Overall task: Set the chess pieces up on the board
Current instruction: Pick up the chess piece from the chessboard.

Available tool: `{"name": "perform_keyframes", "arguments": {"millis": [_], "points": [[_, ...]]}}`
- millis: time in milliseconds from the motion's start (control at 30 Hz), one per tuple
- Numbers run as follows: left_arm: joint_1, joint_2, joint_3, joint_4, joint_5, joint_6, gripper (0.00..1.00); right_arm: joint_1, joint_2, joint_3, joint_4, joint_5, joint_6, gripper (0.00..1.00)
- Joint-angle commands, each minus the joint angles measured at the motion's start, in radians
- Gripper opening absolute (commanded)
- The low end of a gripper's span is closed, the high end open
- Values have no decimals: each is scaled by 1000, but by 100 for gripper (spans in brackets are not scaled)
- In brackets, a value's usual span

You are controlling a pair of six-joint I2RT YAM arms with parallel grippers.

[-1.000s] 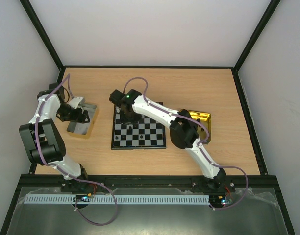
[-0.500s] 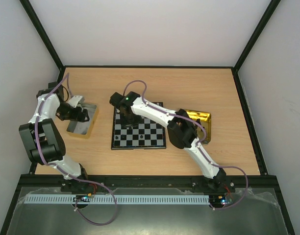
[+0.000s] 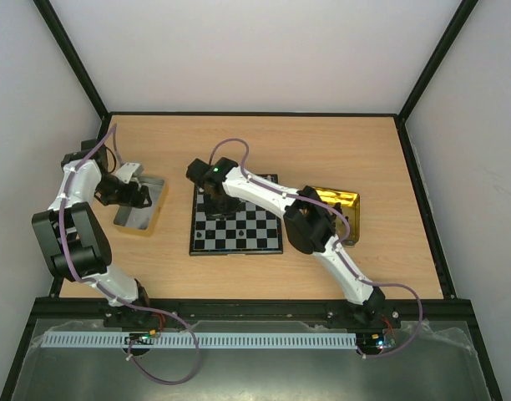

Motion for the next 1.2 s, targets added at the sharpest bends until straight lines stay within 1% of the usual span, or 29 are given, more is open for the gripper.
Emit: {"name": "perform_keyframes", "arguments": {"millis": [0, 333, 567, 900, 1167], "points": [[6, 9, 4, -12, 18, 18, 91, 9, 20, -6, -5, 3, -13, 10], [6, 3, 1, -15, 21, 19, 92, 17, 16, -20, -4, 10, -12, 5], [6, -2, 5, -19, 25, 20, 92, 36, -8, -58, 2, 15, -7, 4], [6, -11, 9, -28, 32, 23, 92, 77, -81, -189, 50, 10, 19, 4], [6, -27, 3, -32, 34, 26, 92, 96, -107, -229, 60, 16, 34, 4]]}}
